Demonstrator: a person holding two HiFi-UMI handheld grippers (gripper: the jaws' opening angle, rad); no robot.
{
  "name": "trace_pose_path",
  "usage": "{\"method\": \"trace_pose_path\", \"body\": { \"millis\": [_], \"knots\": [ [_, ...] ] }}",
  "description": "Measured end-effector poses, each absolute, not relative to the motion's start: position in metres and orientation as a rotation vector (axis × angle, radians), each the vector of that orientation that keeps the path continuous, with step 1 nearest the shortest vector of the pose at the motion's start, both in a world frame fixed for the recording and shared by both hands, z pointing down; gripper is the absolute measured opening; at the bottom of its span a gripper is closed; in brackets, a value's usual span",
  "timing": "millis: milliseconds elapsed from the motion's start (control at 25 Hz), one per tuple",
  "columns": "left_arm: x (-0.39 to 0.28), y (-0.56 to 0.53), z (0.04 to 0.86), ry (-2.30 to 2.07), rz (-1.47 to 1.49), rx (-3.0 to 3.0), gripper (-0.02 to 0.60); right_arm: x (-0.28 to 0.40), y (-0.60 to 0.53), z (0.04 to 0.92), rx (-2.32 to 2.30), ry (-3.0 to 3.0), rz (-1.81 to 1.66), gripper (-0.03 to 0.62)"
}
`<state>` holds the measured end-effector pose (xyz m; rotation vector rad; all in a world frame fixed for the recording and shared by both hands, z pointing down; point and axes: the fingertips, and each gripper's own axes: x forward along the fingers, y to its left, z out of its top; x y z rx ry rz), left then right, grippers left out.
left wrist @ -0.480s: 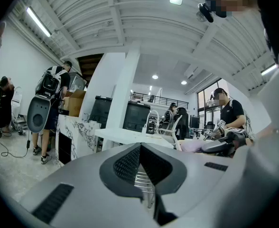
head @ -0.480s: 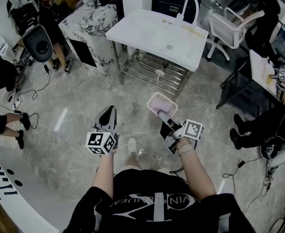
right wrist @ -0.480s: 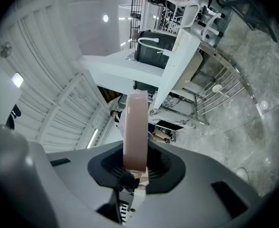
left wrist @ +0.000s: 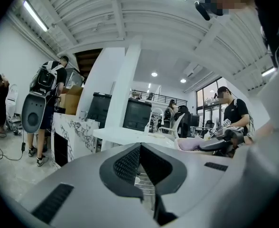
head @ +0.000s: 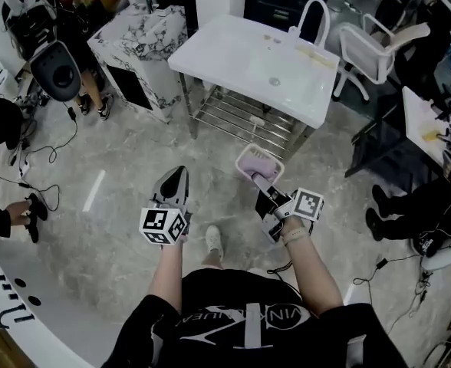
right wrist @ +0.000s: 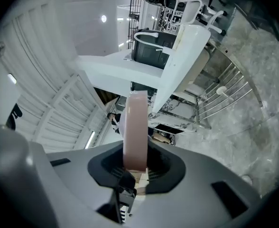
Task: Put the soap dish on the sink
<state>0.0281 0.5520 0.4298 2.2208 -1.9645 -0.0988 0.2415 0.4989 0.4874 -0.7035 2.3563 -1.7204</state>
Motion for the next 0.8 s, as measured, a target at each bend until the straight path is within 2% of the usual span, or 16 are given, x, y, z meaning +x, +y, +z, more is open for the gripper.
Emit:
{"method": "trace_pose_path", "body": {
  "millis": [800],
  "knots": [
    [-0.058, 0.436, 0.435, -1.863, -0.077, 2.265, 0.015, 0.163, 0.399, 0.492, -0.741, 2.255, -1.696, 0.092]
  ]
}}
